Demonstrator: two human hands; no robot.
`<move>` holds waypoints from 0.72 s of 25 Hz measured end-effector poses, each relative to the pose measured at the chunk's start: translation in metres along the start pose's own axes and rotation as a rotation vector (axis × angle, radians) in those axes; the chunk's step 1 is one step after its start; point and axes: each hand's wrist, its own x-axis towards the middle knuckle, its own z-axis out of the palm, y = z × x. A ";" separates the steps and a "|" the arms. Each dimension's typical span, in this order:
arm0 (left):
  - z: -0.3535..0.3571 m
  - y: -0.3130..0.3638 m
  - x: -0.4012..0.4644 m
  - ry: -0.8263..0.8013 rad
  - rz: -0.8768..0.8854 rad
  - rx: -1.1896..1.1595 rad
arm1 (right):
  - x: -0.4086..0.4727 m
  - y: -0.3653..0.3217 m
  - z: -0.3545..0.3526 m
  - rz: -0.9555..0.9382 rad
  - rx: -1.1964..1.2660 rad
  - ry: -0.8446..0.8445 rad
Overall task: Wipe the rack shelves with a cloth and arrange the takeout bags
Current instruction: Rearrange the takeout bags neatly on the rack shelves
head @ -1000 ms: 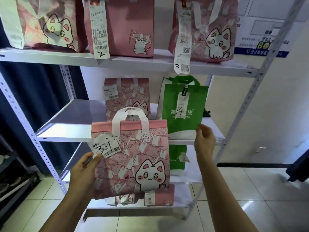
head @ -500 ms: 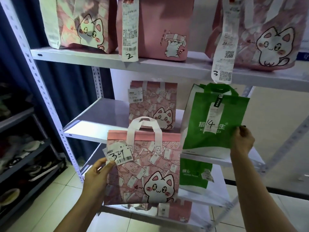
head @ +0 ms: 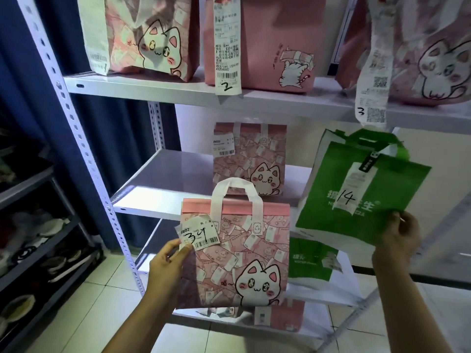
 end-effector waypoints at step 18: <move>-0.171 0.041 0.012 -0.074 0.043 0.007 | -0.197 -0.036 0.037 -0.067 0.107 -0.069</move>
